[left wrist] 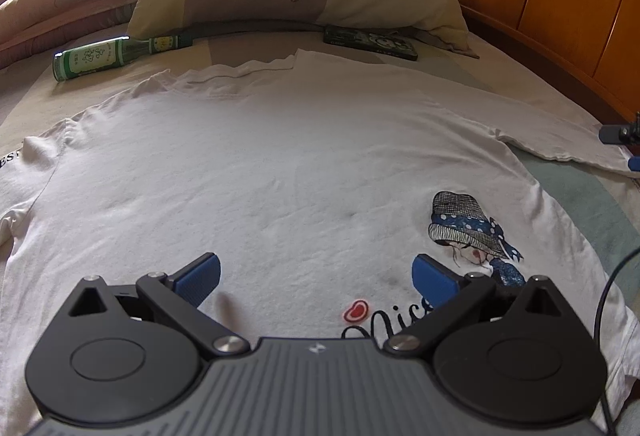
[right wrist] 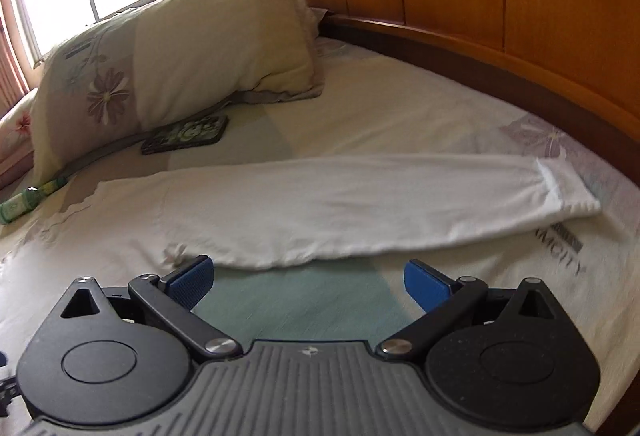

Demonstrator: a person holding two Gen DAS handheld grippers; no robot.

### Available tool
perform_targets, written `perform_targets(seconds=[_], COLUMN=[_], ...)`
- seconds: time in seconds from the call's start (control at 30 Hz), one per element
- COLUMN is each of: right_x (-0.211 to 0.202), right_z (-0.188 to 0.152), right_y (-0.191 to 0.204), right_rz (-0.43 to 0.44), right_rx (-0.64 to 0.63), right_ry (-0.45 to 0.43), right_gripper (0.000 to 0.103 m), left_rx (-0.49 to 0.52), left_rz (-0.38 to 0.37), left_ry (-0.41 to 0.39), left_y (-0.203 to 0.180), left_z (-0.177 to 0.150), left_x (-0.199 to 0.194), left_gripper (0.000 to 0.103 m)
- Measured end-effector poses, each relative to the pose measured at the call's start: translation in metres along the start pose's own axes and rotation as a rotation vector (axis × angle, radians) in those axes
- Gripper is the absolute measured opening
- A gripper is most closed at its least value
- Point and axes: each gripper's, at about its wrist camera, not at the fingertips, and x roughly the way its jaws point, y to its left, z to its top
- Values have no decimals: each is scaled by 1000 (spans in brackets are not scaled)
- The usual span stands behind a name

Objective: Fold clothes

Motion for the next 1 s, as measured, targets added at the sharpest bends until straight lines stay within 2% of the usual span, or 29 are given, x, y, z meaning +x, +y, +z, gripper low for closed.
perform_targets(seconds=[0.07,0.17,0.27,0.33,0.43,0.53,0.63,0.7,0.83,0.9,1.0], right_x=[25,62,85,86,82,74,74,77,93,109,134], right_z=[15,24,19,14,21,36,52,61,69,68,60], right_y=[-15,-44,-66,-73,-71,-34,25,72,172,218,260], right_rz=[-94,-180,-224,-255,-252,-143,25,102,189,234,323], right_rx=[-12,13,23,-5,37,1,-60,-114,-270,-324,-334], right_ry=[-10,7,37,17,39,70,134,160,188,231,304], right_gripper=[103,103,103,103,103,103,103,103,103,103,103], left_rx=[16,36,56,65,59,71,74,46,-49,-98,-172], left_rz=[12,25,38,43,42,87,137,169,228,244,214], left_ry=[-11,-11,-12,-11,-15,-47,-87,-108,-127,-130,-137], left_y=[-1,-4,-7,-8,-4,2,14,29,67,83,101], left_z=[-1,-4,-7,-8,-5,0,8,13,21,23,24], left_x=[2,5,7,8,5,-6,-20,-29,-45,-51,-56], left_gripper=[101,101,101,101,101,101,101,101,102,102,102])
